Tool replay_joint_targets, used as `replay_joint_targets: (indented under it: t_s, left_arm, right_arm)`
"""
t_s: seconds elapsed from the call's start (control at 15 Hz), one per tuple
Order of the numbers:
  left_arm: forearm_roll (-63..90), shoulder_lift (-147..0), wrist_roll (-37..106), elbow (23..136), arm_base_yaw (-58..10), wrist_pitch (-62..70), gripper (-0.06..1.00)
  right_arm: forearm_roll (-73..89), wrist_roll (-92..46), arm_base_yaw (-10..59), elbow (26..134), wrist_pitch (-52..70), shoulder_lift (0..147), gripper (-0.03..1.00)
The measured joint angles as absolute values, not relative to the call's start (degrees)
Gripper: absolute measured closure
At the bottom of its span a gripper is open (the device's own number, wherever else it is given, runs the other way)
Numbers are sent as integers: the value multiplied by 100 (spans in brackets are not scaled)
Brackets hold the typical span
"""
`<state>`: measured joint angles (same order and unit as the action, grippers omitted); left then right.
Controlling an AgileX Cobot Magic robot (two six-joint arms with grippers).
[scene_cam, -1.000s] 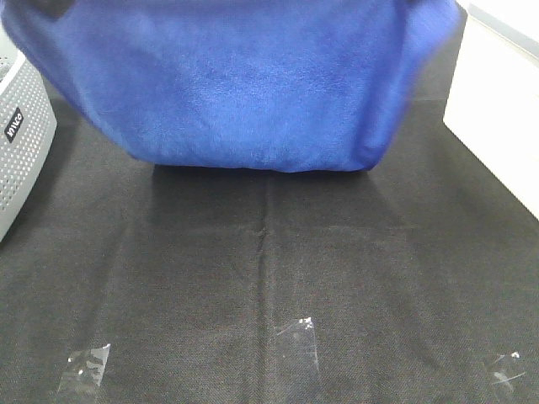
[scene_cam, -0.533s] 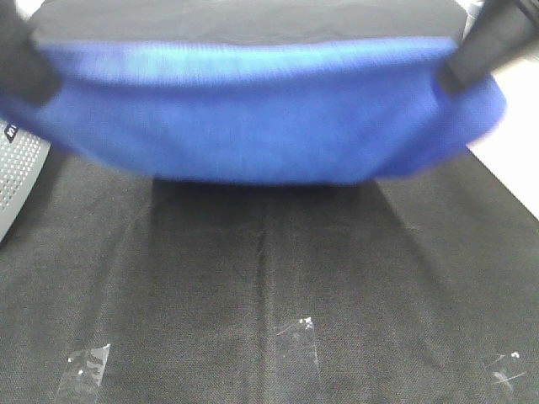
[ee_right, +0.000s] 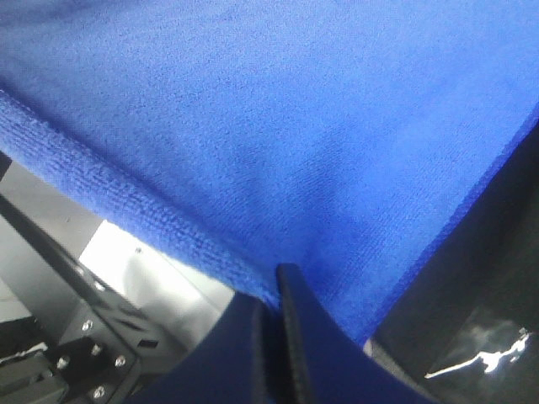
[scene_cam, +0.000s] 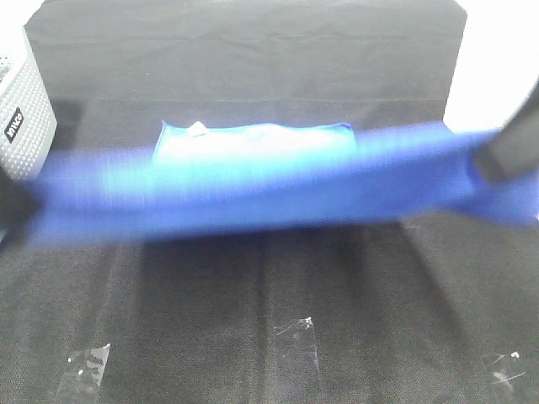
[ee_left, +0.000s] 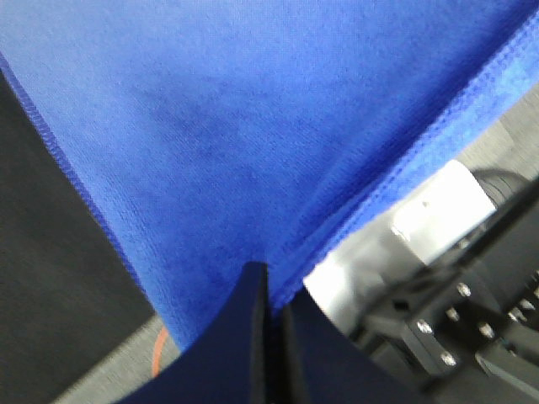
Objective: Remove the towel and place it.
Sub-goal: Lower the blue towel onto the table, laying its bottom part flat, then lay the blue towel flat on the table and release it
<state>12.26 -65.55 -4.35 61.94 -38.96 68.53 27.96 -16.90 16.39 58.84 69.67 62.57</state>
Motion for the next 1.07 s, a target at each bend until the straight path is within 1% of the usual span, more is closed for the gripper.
replay_joint_targets:
  t_s: [0.53,0.8,1.07]
  left_arm:
    - [2017,-6641,-430,5094,-3896,6841,94]
    - [2154,-7414,-120,4950,-3896,6807,94]
    - [2189,-8296,258,4950,-3896,6807,94]
  right_arm:
    - [3254,-1610,1639,4549,6956,6188,96]
    - [3100,-1610,1639,4452,6956,6749,96]
    - [3031,-1748,1639,4452,6956,7660,96]
